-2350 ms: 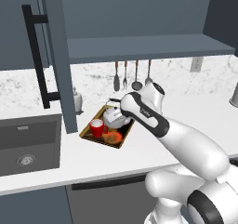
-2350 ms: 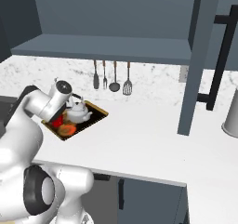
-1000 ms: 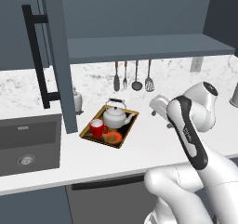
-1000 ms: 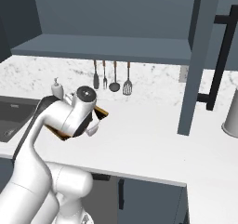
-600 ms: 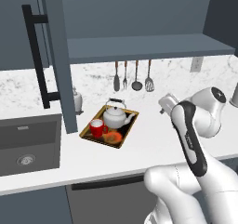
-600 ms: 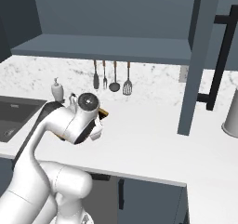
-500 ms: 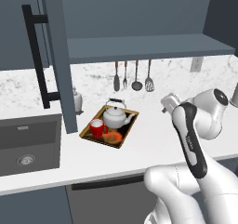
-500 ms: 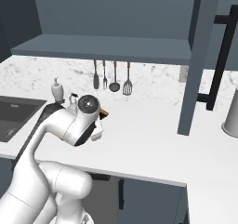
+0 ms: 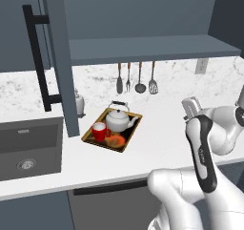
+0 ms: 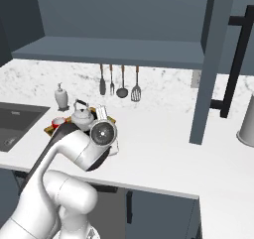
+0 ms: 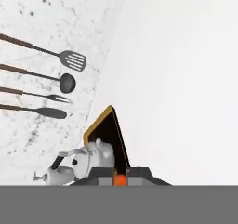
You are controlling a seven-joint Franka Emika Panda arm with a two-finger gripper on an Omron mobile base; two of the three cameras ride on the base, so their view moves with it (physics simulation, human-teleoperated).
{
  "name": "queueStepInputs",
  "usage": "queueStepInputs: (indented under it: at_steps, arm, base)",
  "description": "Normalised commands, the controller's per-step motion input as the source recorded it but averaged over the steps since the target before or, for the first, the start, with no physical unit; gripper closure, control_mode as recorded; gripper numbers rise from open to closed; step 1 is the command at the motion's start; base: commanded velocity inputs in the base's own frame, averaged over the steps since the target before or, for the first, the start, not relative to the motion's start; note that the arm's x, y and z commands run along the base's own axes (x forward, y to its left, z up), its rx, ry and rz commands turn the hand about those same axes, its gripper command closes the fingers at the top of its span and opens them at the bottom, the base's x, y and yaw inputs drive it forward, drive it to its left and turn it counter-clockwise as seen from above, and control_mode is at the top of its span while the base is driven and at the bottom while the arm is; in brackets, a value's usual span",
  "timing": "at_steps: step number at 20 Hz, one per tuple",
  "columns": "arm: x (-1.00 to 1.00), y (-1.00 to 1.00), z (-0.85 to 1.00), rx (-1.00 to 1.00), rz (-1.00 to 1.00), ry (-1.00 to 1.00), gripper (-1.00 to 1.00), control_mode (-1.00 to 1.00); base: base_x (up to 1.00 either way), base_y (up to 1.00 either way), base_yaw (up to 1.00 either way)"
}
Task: Pick the kettle from the counter and place it on the tray. Then pick the mug from the cabinet and place it on the tray. Then close the cabinet doors.
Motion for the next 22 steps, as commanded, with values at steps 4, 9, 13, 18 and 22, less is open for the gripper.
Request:
queueStepInputs:
  at_steps: [4, 9, 13, 18, 22]
  arm:
    - [0.0, -0.62, 0.0, 0.16, -0.15, -0.09, 1.0, -1.0]
    - [0.0, -0.66, 0.0, 0.22, -0.1, -0.1, 1.0, -1.0]
    - [0.0, -0.74, 0.0, 0.23, -0.07, -0.05, 1.0, -1.0]
    - [0.0, -0.7, 0.0, 0.14, -0.05, -0.04, 1.0, -1.0]
    - [0.0, -0.71, 0.01, 0.11, -0.01, -0.05, 1.0, -1.0]
  base:
    - [0.0, 0.0, 0.0]
    - [0.0, 0.0, 0.0]
    - [0.0, 0.0, 0.0]
    - [0.0, 0.0, 0.0]
    - [0.0, 0.0, 0.0]
